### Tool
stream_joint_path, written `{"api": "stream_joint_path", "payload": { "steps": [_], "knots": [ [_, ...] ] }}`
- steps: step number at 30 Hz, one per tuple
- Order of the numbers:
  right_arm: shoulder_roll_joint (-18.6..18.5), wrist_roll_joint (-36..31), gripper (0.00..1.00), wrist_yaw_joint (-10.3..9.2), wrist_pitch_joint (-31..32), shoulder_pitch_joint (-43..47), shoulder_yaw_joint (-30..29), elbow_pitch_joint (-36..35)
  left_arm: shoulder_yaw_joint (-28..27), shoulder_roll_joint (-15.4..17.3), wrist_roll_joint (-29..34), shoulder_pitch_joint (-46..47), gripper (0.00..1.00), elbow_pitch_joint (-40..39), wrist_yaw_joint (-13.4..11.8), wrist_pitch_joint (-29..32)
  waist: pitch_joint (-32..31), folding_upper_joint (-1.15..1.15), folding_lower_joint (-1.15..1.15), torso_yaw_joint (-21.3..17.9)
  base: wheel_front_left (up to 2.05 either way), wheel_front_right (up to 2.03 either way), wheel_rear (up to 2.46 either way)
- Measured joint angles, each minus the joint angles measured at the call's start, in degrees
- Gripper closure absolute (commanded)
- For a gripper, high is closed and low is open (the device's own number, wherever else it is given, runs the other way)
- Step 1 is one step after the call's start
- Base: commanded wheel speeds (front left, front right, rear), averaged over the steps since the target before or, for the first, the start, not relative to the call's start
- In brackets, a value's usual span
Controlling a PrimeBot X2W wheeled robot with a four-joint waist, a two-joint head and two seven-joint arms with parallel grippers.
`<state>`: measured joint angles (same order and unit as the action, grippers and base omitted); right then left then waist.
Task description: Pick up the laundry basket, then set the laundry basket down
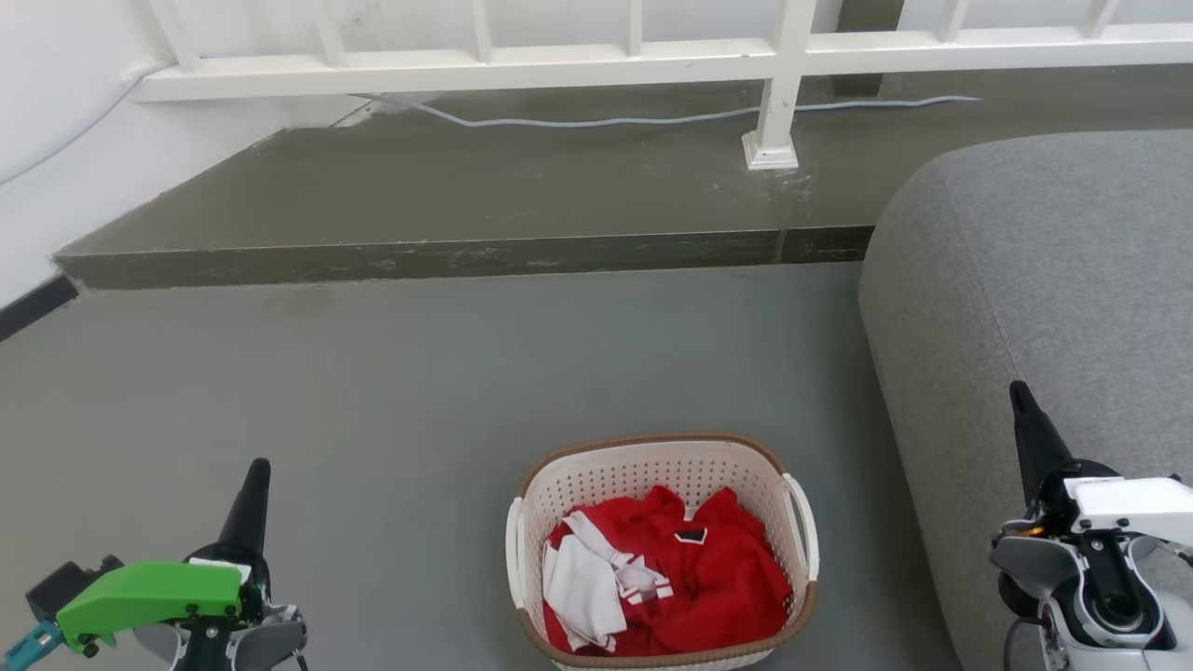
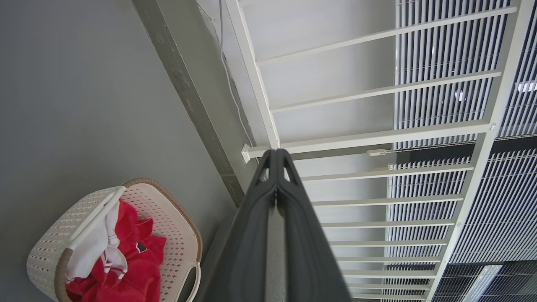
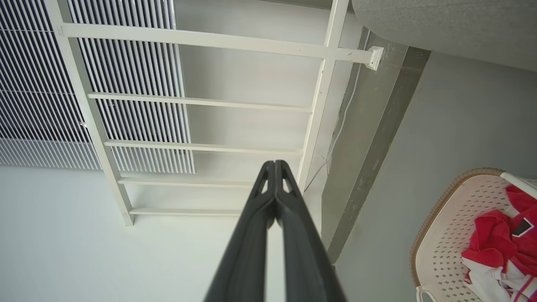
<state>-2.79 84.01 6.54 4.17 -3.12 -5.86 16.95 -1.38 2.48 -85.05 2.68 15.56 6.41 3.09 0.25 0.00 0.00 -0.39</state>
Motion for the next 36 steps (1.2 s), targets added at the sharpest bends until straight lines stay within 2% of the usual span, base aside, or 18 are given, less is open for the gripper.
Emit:
{"api": "stream_joint_path", "payload": {
  "steps": [11,36],
  "knots": [
    [0.52,7.39,1.00,0.01,2.03,-0.15,-1.90,-0.47,-1.88,0.03,-7.21,0.57,1.00,0.23,0.62,2.00,-0.09,0.00,0.00,0.38,0.00,0.00,0.00],
    [0.53,7.69,1.00,0.02,2.03,-0.25,-2.02,-0.57,-2.00,0.03,-7.21,0.60,1.00,0.24,0.63,2.16,-0.09,0.00,0.00,0.39,0.00,0.00,0.00]
  ]
}}
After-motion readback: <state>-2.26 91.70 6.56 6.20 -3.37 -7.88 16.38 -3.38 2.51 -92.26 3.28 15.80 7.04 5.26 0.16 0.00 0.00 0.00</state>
